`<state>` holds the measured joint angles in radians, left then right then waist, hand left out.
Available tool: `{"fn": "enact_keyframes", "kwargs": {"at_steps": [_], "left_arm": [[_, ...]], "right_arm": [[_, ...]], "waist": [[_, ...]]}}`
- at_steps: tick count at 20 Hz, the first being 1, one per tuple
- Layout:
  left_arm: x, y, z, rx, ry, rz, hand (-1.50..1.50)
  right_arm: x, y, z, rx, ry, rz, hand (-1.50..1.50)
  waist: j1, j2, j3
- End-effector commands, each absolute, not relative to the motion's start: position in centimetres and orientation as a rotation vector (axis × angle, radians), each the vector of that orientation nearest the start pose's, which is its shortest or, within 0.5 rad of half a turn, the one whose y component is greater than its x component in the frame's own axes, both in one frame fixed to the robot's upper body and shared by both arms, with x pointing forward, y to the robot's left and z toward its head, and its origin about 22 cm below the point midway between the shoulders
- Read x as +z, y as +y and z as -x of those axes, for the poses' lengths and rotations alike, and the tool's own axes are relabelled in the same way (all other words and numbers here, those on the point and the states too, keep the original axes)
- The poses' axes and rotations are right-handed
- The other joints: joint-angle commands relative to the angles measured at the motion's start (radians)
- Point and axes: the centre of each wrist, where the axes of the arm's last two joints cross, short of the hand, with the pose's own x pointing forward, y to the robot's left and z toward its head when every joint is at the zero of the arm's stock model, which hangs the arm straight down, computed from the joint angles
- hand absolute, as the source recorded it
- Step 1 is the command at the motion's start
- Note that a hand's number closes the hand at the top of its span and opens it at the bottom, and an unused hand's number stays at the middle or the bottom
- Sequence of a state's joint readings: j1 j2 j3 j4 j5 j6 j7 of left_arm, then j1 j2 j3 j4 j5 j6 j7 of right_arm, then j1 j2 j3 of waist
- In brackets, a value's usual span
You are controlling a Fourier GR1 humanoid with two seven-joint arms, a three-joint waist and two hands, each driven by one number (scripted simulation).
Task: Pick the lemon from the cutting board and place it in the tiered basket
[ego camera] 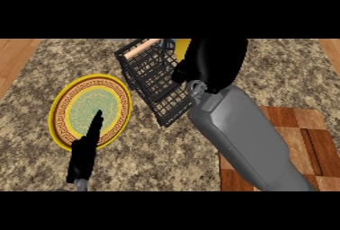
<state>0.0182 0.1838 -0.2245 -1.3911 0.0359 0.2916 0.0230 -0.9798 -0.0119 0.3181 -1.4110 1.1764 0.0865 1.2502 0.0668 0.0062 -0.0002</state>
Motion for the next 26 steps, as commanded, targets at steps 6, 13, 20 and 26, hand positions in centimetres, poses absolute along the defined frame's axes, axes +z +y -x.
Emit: {"fn": "enact_keyframes", "kwargs": {"at_steps": [6,13,20,26], "left_arm": [[-5.5,22.5,-21.5,-0.096,-1.326,-0.208,0.0],[-4.5,22.5,-22.8,-0.08,-1.335,-0.197,0.0],[-5.4,23.1,-22.1,-0.065,-1.306,-0.205,0.0],[-6.4,24.4,-20.1,-0.024,-1.276,-0.253,0.0]], "right_arm": [[20.1,-3.5,-36.6,0.172,-1.112,1.163,1.5],[19.9,-6.1,-37.2,-0.071,-1.255,0.91,-1.5],[20.7,-5.3,-36.7,-0.279,-1.483,0.844,-1.5],[21.1,-7.7,-36.7,-0.497,-1.514,1.017,-1.5]], "waist": [[0.014,0.008,-0.001],[0.018,0.013,0.001],[-0.011,-0.001,-0.001],[-0.063,-0.022,-0.002]]}}
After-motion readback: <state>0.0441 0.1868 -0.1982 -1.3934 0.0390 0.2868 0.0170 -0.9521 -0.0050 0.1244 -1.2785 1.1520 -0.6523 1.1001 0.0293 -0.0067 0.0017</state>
